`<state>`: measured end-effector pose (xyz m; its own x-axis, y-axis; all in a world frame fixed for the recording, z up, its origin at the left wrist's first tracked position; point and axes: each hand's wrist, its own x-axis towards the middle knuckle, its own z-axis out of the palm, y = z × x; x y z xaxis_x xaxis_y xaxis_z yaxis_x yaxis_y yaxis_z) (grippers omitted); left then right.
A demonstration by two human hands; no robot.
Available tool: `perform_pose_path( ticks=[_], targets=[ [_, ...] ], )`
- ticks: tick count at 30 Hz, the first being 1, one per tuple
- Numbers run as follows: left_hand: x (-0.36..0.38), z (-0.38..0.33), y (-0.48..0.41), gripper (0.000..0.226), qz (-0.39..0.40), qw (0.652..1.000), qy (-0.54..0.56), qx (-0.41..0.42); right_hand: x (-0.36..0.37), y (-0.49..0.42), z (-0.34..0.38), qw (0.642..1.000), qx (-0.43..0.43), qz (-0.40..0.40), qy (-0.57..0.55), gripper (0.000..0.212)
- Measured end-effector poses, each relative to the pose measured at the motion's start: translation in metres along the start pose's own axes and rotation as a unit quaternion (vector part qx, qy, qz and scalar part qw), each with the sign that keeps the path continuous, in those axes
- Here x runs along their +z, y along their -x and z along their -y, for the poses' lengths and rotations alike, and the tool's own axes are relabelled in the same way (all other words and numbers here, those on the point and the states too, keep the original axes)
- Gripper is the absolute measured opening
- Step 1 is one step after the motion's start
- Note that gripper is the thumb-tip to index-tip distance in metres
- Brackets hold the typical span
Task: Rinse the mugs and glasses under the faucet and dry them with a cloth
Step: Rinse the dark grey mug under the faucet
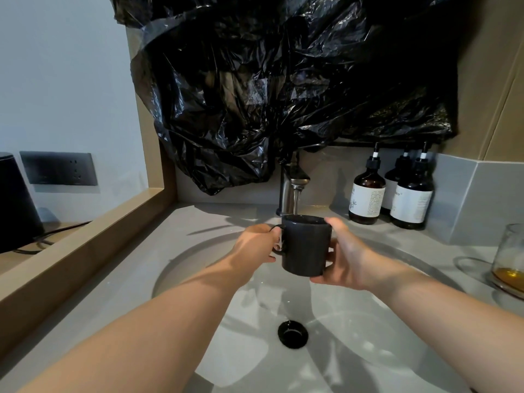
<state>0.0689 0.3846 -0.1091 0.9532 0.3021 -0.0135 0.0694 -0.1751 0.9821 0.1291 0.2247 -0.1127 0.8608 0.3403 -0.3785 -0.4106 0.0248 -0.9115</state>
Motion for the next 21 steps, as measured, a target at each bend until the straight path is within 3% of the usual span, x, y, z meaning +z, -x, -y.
perform_pose_path(
  ticks=[4,15,21],
  targets=[
    [-0.002,-0.006,0.0,0.021,0.004,1.0,-0.027,-0.008,0.002,-0.003,0.0,1.0,-0.022,-0.016,0.013,0.048],
    [-0.022,-0.004,0.004,0.039,0.168,0.979,0.002,-0.112,0.0,-0.007,-0.004,0.997,-0.058,-0.005,0.054,0.043],
    [-0.02,-0.001,0.004,0.049,0.178,0.975,0.047,-0.127,0.0,-0.004,-0.004,0.995,-0.068,0.009,0.071,0.047]
  ],
)
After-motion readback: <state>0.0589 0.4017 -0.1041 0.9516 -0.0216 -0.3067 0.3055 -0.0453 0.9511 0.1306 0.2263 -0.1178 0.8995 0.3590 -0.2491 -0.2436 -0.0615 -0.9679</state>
